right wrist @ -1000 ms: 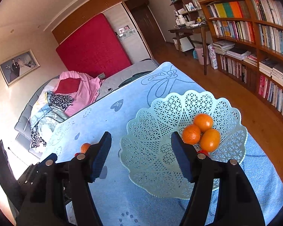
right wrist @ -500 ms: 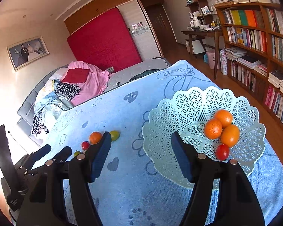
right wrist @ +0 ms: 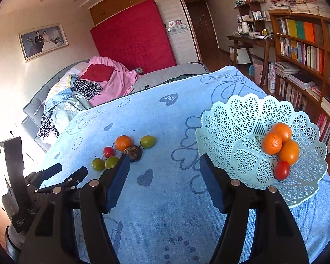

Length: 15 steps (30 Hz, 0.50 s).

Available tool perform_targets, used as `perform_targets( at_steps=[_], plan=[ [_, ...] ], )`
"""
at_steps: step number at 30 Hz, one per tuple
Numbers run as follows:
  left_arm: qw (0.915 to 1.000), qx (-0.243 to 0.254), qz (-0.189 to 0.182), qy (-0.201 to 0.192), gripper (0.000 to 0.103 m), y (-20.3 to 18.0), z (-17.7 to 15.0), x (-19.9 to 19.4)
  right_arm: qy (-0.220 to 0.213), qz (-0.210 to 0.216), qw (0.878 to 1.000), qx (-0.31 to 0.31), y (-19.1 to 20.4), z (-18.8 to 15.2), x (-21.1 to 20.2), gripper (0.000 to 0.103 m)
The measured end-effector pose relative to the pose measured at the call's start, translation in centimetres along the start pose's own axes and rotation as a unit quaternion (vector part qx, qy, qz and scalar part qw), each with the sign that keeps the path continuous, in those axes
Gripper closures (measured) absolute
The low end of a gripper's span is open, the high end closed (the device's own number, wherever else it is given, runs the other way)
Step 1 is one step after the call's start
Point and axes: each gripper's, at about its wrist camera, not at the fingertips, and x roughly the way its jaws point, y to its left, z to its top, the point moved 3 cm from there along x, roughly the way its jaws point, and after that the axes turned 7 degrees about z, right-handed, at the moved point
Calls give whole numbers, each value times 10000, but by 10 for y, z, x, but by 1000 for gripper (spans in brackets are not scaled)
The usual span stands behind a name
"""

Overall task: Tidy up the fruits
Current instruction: 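Withdraw both tools and move the left tool toward a green tomato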

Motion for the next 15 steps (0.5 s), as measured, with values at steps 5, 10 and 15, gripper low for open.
perform_targets(
  at_steps=[5, 10, 15],
  plan=[
    [9999, -21, 20, 101, 21, 3, -2, 11, 146, 82, 9997, -157, 12, -10, 9, 35],
    [9998, 29, 42, 189, 21, 3, -3, 23, 274, 124, 9993, -230, 18, -18, 16, 35],
    [9996, 93, 41, 247, 21, 2, -1, 33, 381, 169, 9986, -320, 22, -23, 23, 35]
  ],
)
